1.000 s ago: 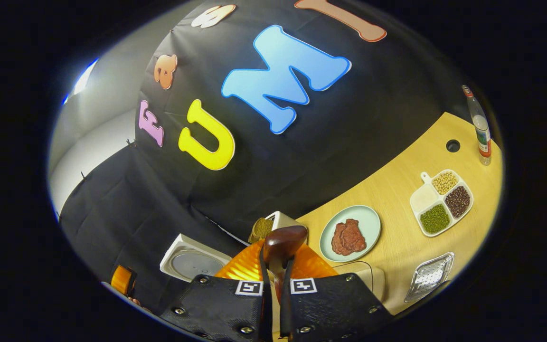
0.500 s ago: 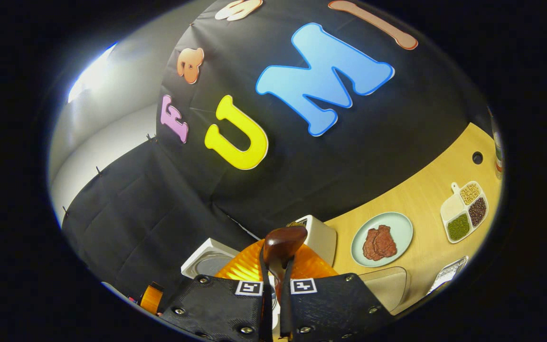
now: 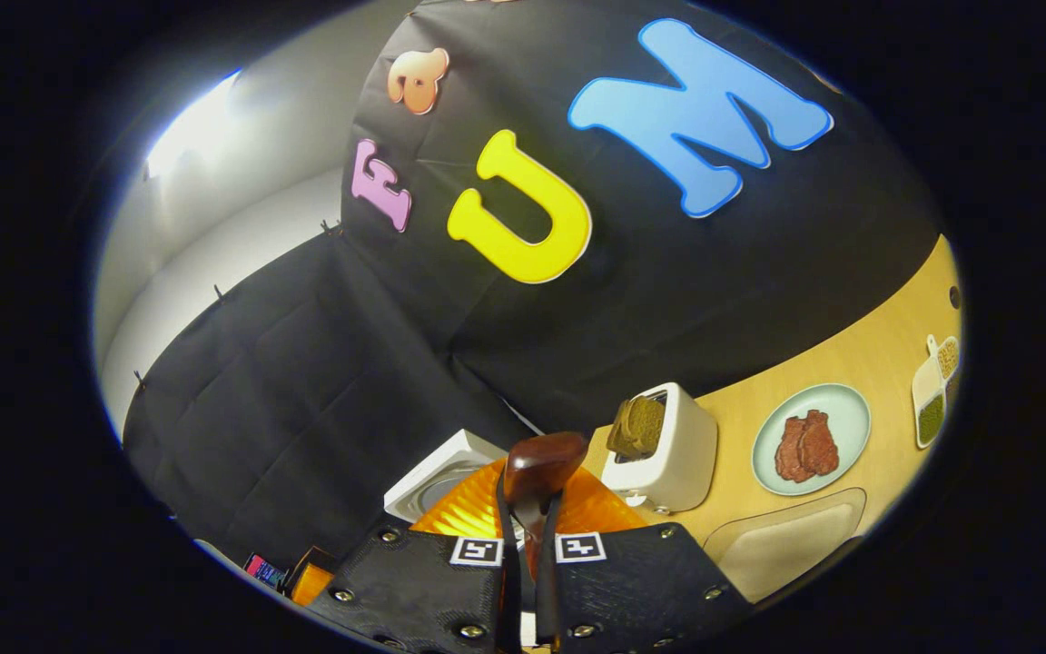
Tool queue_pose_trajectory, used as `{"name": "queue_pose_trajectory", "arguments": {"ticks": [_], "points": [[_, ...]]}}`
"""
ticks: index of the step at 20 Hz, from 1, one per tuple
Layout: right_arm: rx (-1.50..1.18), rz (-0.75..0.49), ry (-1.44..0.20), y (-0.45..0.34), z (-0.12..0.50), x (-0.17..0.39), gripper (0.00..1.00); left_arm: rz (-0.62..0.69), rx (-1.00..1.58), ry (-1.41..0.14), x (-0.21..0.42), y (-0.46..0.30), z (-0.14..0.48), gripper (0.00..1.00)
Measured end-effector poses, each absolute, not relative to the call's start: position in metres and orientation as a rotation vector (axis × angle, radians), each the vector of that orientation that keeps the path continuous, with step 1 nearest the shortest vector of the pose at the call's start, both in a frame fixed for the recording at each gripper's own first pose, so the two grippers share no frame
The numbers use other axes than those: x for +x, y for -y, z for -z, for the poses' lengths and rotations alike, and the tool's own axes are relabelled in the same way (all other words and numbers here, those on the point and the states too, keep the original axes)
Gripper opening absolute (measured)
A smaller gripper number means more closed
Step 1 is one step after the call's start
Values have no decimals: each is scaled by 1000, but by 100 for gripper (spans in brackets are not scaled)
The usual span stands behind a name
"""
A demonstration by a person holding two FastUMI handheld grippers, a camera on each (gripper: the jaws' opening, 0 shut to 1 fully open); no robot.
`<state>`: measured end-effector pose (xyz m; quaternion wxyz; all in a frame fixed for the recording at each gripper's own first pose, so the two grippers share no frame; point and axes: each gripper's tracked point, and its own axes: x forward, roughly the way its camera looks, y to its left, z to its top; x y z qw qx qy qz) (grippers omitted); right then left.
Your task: Close the left gripper, press the button to open the rice cooker; take a wooden spoon from the chopstick holder with the right hand, scoop a spoonful of rice and pour it into the rice cooker, then put the wooden spoon back into the chopstick holder.
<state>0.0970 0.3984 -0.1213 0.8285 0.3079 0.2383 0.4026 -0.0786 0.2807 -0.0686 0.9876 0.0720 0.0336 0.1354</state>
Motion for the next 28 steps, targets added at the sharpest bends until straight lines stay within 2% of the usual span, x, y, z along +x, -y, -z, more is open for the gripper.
{"name": "queue_pose_trajectory", "arguments": {"ticks": [1,2,3,7,9,10,12,14,17,21,22,23,26,27,28], "points": [[638,-874,-511,-410,122,93,6,-282,140,-76,-83,-287,71,100],[623,-890,-516,-423,123,89,6,-294,135,-83,-88,-294,75,89],[609,-905,-522,-435,124,86,6,-305,131,-84,-93,-300,76,100],[539,-945,-523,-475,131,77,6,-312,115,-91,-111,-316,80,100],[506,-958,-525,-490,136,72,6,-318,133,-93,-117,-325,78,97],[491,-963,-526,-497,138,69,6,-319,134,-91,-119,-329,77,100],[466,-968,-525,-508,143,66,6,-316,124,-89,-122,-333,77,100],[441,-961,-520,-513,145,64,6,-315,123,-81,-122,-337,74,97],[363,-960,-496,-518,148,64,6,-311,123,-66,-122,-337,70,100],[236,-981,-466,-534,153,54,7,-315,125,-66,-126,-341,73,100],[204,-985,-464,-538,156,51,7,-322,120,-69,-127,-343,76,97],[171,-993,-458,-542,159,48,7,-328,114,-71,-128,-345,76,100],[91,-1010,-433,-552,161,42,7,-338,109,-70,-134,-346,77,100],[72,-1014,-428,-553,161,41,7,-338,111,-70,-135,-346,77,97],[53,-1016,-423,-556,163,39,6,-340,116,-69,-135,-347,77,100]]}}
